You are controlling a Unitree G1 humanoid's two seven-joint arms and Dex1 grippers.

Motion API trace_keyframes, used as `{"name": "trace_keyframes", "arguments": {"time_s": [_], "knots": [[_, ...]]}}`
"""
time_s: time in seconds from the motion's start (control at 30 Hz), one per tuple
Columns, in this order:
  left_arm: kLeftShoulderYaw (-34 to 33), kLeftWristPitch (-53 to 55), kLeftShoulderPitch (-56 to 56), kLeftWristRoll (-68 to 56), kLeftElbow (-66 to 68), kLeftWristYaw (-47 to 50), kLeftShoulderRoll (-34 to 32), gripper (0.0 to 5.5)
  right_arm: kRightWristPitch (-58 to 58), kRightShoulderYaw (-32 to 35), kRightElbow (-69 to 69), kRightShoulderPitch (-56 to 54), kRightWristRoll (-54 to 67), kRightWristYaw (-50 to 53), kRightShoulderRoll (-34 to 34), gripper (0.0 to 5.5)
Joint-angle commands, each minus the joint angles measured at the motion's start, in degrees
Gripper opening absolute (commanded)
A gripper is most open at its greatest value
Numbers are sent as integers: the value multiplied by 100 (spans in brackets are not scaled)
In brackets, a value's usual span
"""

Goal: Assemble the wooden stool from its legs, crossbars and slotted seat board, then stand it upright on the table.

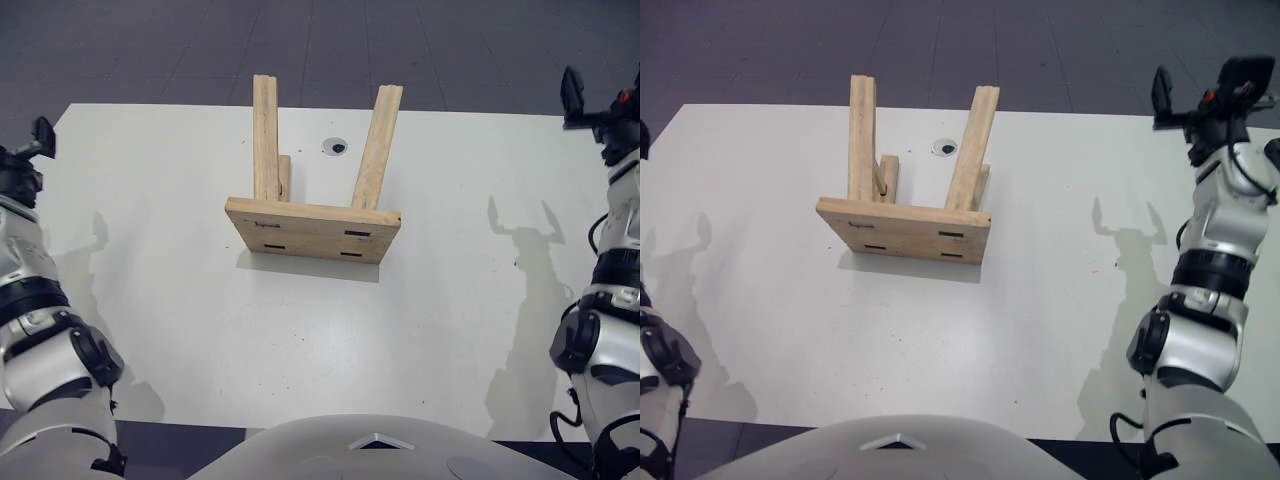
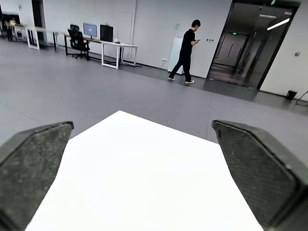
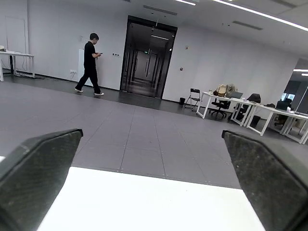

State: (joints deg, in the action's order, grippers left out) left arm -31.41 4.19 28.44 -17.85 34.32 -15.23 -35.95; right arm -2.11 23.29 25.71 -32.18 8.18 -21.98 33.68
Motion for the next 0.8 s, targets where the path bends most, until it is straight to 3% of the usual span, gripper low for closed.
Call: {"name": "trace_keyframes", "arguments": {"time_s": [0.03,0.13,0.23,0.4,0.6,0.8], "knots": [[2148,-274,-2118,245,-4910,-734,680,536,-1067,-524,-3879,2847,1225,-1027,-182,540],[2065,390,-2669,-348,-5324,-1750,28,536,-2403,-408,-4815,3307,2957,-1581,77,540],[1949,622,-3371,-639,-5686,-2691,-571,536,-2578,-815,-5170,3653,3049,-2123,406,540],[1902,969,-3569,-701,-5650,-3559,-1169,536,-2868,-1336,-4776,3124,2947,-2356,349,540],[2053,1037,-2729,-626,-4714,-3532,-961,536,-2747,-1873,-4086,2530,2631,-2660,245,540],[2254,1321,-2302,-1062,-4405,-3800,-648,536,-2806,-1970,-3859,2332,2654,-3008,339,540]]}}
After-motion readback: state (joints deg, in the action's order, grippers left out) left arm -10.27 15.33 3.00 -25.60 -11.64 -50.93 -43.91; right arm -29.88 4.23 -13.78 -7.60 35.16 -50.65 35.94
